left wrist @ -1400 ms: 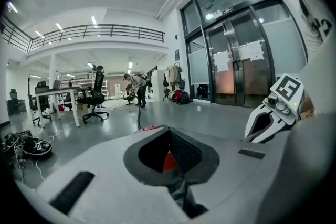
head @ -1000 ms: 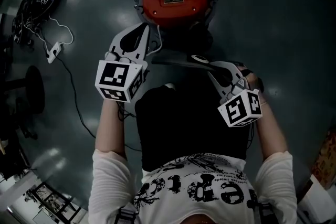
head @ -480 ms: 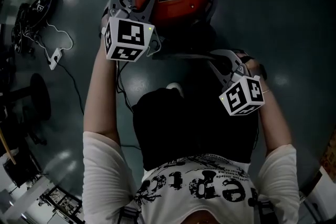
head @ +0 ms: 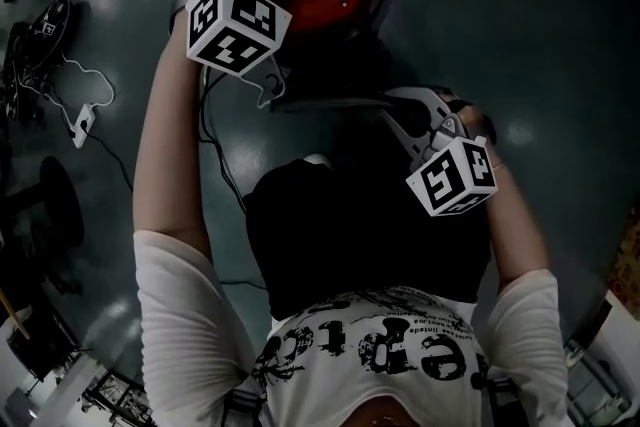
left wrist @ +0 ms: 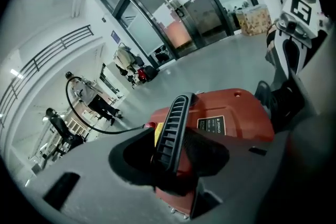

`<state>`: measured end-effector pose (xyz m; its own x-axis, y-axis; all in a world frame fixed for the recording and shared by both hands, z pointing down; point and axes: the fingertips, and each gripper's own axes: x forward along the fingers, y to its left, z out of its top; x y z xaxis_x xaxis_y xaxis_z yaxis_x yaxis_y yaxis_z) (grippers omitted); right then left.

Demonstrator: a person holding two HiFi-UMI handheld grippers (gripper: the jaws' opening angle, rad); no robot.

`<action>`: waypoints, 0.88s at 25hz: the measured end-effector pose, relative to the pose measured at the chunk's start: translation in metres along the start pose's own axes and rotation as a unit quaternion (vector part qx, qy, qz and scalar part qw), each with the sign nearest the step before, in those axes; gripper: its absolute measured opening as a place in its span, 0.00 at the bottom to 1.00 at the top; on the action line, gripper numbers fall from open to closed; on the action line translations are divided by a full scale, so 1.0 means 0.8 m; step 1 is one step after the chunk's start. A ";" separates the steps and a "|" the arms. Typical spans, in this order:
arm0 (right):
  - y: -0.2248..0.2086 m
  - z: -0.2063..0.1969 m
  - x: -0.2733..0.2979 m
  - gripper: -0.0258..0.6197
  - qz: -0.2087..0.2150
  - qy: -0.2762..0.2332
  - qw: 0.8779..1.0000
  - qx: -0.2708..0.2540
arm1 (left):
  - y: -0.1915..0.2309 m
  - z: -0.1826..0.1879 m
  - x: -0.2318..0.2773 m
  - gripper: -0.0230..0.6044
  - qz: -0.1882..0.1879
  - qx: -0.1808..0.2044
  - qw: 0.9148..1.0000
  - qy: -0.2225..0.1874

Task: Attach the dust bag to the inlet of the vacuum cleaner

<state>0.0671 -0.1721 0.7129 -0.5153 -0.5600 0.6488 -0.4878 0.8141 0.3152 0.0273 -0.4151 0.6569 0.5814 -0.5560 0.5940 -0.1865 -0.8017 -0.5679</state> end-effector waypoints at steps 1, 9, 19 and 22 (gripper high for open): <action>0.000 0.001 0.000 0.08 0.001 0.001 1.000 0.002 | 0.000 0.000 0.002 0.29 -0.008 0.003 1.000 -0.001; -0.007 -0.003 0.000 0.08 -0.038 0.023 0.998 -0.053 | -0.004 0.001 0.008 0.24 -0.022 0.050 0.998 0.001; -0.017 0.001 0.008 0.10 -0.032 0.052 0.991 -0.116 | -0.002 0.000 0.011 0.23 0.011 0.057 0.998 0.003; -0.020 0.002 0.012 0.10 -0.023 0.053 0.993 -0.107 | -0.001 -0.001 0.012 0.23 0.013 0.055 0.998 0.005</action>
<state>0.0686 -0.1911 0.7127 -0.4126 -0.5874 0.6962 -0.3432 0.8082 0.4785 0.0323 -0.4201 0.6637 0.5698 -0.5789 0.5833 -0.1127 -0.7581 -0.6423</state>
